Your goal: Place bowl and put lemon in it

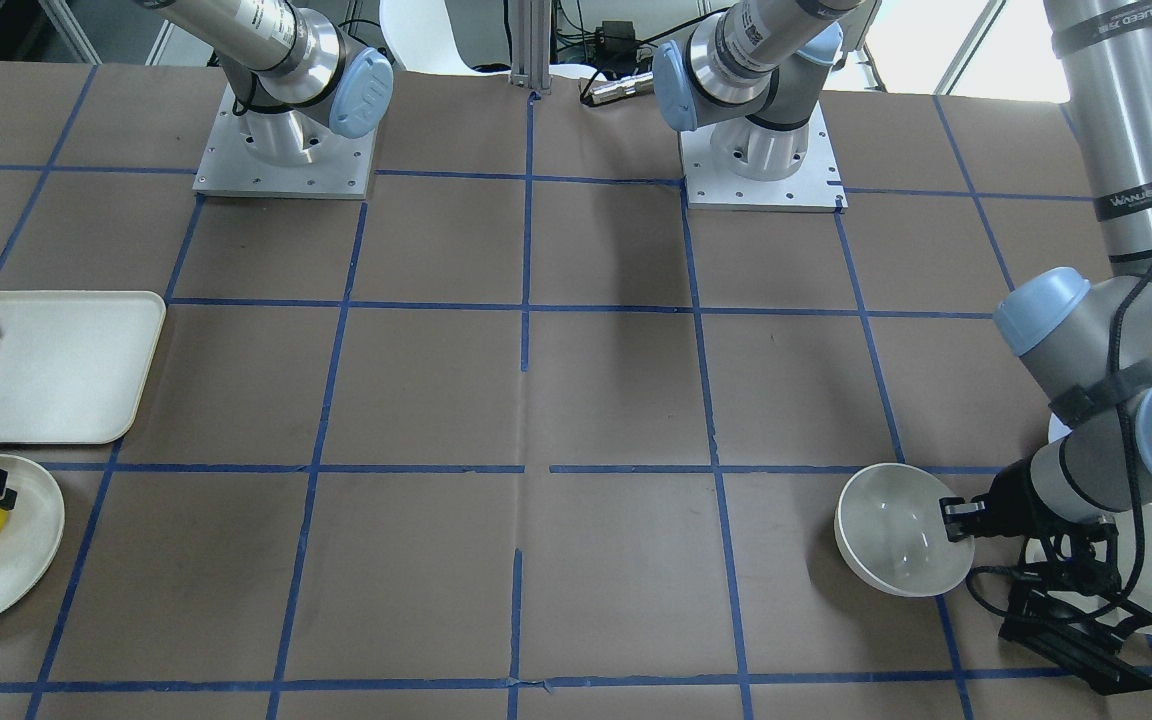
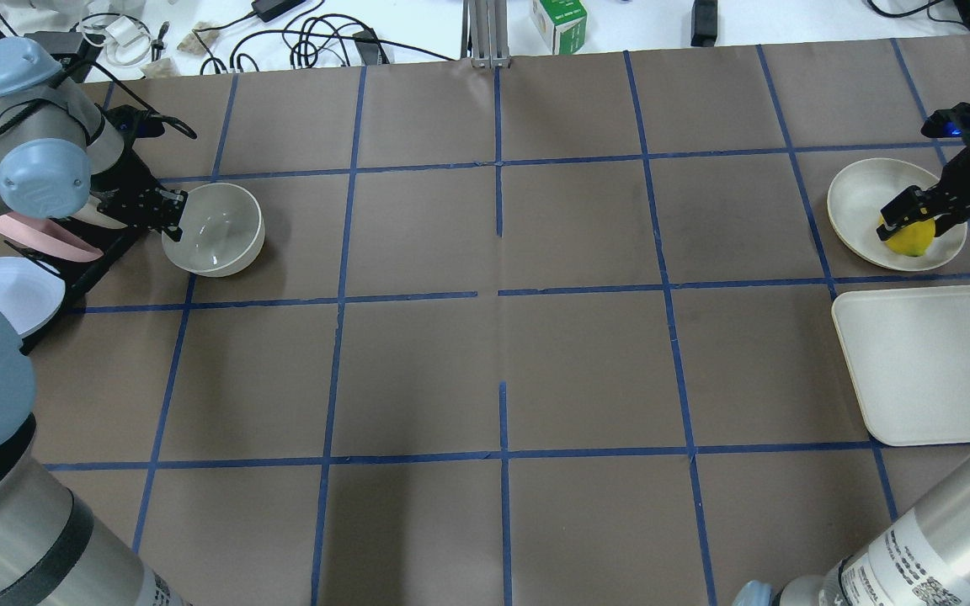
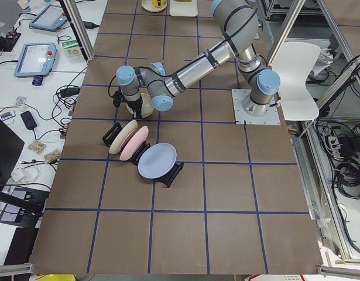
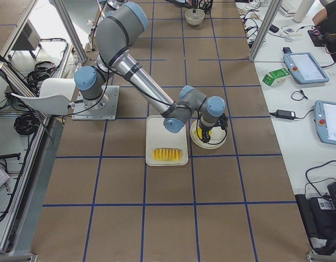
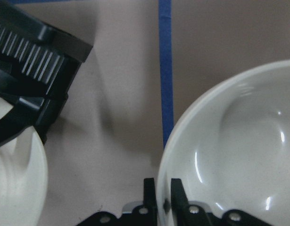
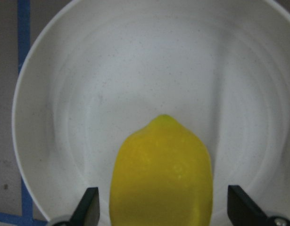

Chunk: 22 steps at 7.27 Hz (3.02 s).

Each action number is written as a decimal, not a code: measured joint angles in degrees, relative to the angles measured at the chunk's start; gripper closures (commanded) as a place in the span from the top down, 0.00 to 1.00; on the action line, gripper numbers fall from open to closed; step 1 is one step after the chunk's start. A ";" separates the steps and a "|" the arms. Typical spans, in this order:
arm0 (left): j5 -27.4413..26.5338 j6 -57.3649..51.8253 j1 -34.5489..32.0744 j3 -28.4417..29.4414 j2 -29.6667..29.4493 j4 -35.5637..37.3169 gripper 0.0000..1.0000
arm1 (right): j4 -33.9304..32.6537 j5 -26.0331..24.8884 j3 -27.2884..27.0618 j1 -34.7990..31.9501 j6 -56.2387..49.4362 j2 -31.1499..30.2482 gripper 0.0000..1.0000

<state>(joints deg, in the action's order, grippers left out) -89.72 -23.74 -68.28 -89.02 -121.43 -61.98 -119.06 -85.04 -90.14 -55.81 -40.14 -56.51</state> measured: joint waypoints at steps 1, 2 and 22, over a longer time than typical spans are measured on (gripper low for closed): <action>0.84 0.12 -0.23 0.20 0.60 -0.31 0.00 | -0.01 -0.04 0.03 0.00 0.00 -0.01 0.15; 2.12 0.47 -0.92 0.77 1.55 -1.79 0.00 | 0.02 -0.07 0.20 -0.02 0.04 -0.12 0.14; 4.82 18.82 -21.66 4.95 17.45 -20.78 1.00 | 32.19 -1.86 16.36 -47.49 60.28 -22.77 0.10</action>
<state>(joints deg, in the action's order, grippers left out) -84.90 -4.91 -89.94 -84.07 -103.98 -82.76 -86.87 -86.90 -73.78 -103.30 20.14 -79.28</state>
